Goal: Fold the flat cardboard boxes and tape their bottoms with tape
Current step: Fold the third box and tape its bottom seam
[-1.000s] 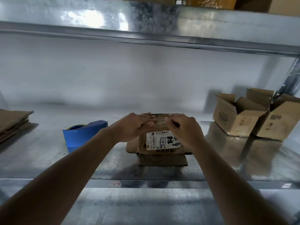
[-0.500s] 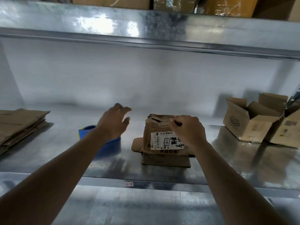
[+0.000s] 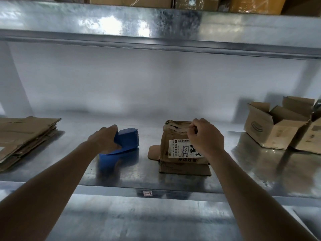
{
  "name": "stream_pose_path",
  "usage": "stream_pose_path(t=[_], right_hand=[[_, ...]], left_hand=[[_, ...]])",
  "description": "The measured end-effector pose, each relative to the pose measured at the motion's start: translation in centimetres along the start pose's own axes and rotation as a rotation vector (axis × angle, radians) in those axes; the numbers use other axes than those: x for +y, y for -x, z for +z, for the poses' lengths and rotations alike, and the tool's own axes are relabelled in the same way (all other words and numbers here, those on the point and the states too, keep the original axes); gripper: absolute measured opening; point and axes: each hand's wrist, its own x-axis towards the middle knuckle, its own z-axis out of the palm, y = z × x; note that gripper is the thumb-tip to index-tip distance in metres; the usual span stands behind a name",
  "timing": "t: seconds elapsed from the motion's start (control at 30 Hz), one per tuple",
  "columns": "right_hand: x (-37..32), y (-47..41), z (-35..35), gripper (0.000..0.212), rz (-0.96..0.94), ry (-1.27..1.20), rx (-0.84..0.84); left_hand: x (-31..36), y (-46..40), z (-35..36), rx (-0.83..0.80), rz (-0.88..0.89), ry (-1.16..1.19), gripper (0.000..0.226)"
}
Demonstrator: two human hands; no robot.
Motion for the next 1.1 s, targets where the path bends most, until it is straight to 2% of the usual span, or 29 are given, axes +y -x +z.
stream_pose_path(t=[0.2,0.27,0.33,0.5,0.6,0.73,0.87,1.1], right_hand=[[0.1,-0.4,-0.6,0.013,0.025,-0.058,-0.067],[0.1,-0.8,-0.9,0.019,0.033,-0.057,-0.101],[0.1,-1.0,-1.1,0.024,0.040,-0.068,-0.119],[0.1,-1.0,-1.1,0.020,0.043,-0.104,-0.110],[0.0,-1.1,-1.2,0.023,-0.019,0.006,-0.079],[-0.3,-1.3,-1.4,0.028,-0.081,-0.025,-0.081],[0.0,-1.5,-1.7,0.030,-0.112,-0.028,-0.106],[0.4,-1.8,-2.3,0.045,-0.159,-0.069,-0.141]], left_hand=[[0.8,0.0,-1.5,0.269,0.146,0.470,0.043],[1.4,0.3,-3.0,0.219,0.218,0.718,0.048],[2.0,0.6,-4.5,0.136,0.308,0.850,0.050],[3.3,0.3,-6.3,0.062,0.502,0.895,0.042],[3.8,0.1,-6.5,0.090,0.558,0.924,0.042],[4.6,-0.6,-6.9,0.106,0.647,0.922,0.051],[6.3,-1.2,-6.9,0.093,0.712,0.856,0.070],[9.3,-2.1,-6.9,0.139,0.805,0.804,0.059]])
